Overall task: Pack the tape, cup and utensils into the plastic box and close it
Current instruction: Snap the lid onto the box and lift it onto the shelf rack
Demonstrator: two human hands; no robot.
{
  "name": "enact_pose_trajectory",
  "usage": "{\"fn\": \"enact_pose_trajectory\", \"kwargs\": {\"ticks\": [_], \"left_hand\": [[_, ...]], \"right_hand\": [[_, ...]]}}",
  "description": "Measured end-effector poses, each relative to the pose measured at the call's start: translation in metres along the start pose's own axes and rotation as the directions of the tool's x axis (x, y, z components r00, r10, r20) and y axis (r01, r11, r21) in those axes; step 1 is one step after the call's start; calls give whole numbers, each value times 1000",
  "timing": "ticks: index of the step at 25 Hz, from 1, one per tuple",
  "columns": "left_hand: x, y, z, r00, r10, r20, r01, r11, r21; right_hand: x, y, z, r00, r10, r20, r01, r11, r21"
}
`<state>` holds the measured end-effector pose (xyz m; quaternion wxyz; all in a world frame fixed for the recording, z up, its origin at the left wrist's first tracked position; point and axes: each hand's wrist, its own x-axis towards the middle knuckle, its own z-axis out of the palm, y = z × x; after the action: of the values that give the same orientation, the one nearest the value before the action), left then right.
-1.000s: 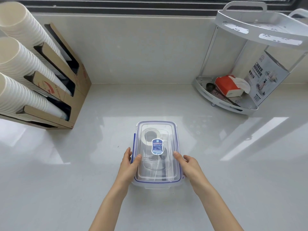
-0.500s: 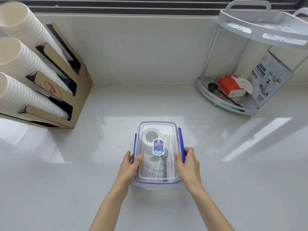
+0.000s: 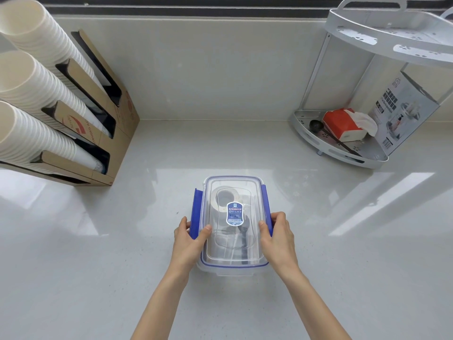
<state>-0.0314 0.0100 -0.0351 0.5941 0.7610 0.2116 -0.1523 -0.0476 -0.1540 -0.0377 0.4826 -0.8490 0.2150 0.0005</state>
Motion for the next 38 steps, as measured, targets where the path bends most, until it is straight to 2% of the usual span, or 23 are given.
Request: {"fn": "enact_pose_trajectory", "kwargs": {"ticks": [5, 9, 16, 20, 25, 28, 31, 38], "left_hand": [[0, -3, 2, 997, 78, -11, -77, 995, 68], [-6, -6, 5, 993, 121, -14, -120, 992, 23], [-12, -7, 19, 978, 167, -128, -160, 985, 61], [-10, -9, 13, 977, 193, -90, -184, 978, 93], [-8, -10, 10, 988, 144, -48, -144, 989, 12], [-11, -9, 5, 995, 93, -21, -94, 994, -57], [-14, -11, 0, 998, 30, 51, -24, 993, -117], [-26, -4, 5, 990, 20, 137, 5, 983, -185]], "right_hand": [[1, 0, -1, 1000, 6, 18, -6, 1000, -1], [0, 0, 0, 1000, 2, 20, -2, 1000, 0], [-1, -1, 2, 1000, -10, 4, 10, 1000, -19], [-3, 2, 0, 1000, -12, 16, 12, 1000, 5], [-7, 8, -3, 999, 8, 36, -10, 998, 60], [-10, 13, -9, 988, 76, 138, -87, 993, 82], [-15, 18, -16, 976, 86, 199, -99, 994, 55], [-22, 12, -39, 996, 62, 57, -75, 962, 262]]}}
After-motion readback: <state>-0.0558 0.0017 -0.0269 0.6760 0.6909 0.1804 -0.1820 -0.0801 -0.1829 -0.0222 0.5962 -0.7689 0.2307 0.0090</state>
